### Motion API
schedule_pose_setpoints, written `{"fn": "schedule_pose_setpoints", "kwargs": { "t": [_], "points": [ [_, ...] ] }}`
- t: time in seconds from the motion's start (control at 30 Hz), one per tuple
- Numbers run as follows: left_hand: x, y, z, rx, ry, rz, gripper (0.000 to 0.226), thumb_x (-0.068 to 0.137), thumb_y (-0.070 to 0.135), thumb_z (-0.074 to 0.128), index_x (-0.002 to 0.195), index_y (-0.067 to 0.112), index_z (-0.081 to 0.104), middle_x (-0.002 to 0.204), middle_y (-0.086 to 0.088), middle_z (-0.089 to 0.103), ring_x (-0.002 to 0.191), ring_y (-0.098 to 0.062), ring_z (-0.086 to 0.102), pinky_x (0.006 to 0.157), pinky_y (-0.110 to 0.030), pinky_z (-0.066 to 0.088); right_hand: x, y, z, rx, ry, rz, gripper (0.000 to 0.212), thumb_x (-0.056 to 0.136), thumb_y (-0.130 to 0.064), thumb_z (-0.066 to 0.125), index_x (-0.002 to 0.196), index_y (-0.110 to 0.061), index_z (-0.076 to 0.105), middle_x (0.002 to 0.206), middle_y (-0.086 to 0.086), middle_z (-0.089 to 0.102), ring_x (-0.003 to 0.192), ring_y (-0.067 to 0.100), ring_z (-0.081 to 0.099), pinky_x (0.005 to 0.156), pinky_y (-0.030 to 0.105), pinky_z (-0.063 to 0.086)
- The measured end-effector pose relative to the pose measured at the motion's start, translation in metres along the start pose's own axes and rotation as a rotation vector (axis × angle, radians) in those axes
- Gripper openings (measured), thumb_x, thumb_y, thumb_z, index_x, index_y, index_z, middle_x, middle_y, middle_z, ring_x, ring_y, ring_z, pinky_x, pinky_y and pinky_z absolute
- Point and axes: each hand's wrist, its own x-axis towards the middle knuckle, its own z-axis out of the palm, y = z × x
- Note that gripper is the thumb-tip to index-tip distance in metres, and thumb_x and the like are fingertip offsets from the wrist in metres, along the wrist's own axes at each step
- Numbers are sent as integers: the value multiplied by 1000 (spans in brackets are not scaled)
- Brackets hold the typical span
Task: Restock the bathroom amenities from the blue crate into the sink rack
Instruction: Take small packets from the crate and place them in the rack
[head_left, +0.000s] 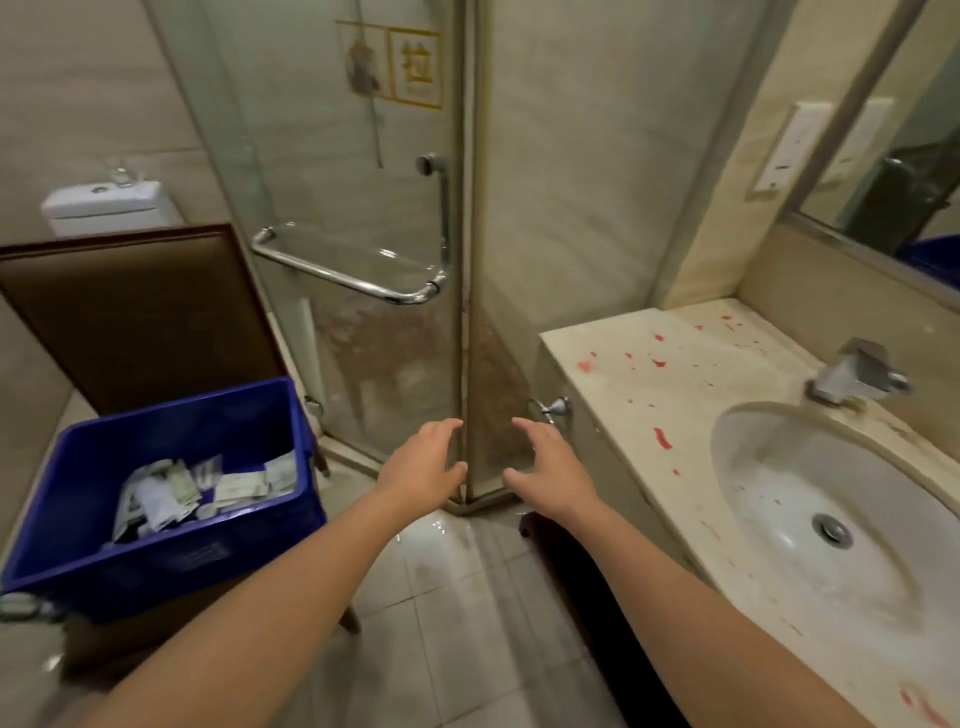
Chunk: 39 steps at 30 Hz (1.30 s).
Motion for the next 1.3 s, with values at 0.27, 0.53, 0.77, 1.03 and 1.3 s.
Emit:
{"fn": "schedule_pose_setpoints", "kwargs": {
  "t": [0.27, 0.53, 0.77, 1.03, 1.3],
  "points": [
    [-41, -76, -42, -63, 113, -148, 64, 93, 35, 61, 149, 31, 29, 152, 6, 36, 126, -13, 50, 95, -31, 46, 21, -76, 56, -8, -108, -134, 74, 82, -30, 65, 149, -27, 34, 150, -4, 36, 133, 15, 42, 103, 35, 43],
    [-72, -131, -67, -140, 191, -280, 62, 94, 31, 60, 149, 29, 30, 153, 4, 35, 133, -17, 45, 104, -40, 45, 41, -131, 101, -32, -234, -263, 74, 83, -29, 67, 149, -31, 33, 152, -6, 34, 134, 13, 40, 100, 27, 40],
    [-72, -177, -81, -139, 249, -430, 57, 96, 33, 56, 147, 30, 31, 150, 5, 38, 128, -18, 47, 95, -37, 47, 77, -174, 137, -2, -355, -356, 76, 80, -31, 71, 147, -32, 35, 150, -6, 37, 132, 11, 43, 98, 28, 43],
    [-50, -222, -94, -193, 304, -608, 59, 97, 34, 56, 149, 29, 29, 152, 5, 36, 124, -18, 51, 98, -40, 48, 141, -213, 169, -44, -501, -456, 77, 81, -26, 70, 149, -29, 34, 150, -7, 37, 132, 11, 43, 104, 33, 47],
    [-21, -259, -100, -252, 377, -769, 58, 95, 35, 57, 146, 32, 31, 150, 8, 38, 114, -14, 57, 92, -37, 51, 201, -247, 198, -139, -629, -589, 76, 83, -24, 66, 150, -25, 32, 149, -3, 38, 132, 14, 42, 104, 32, 45]
  ]
}}
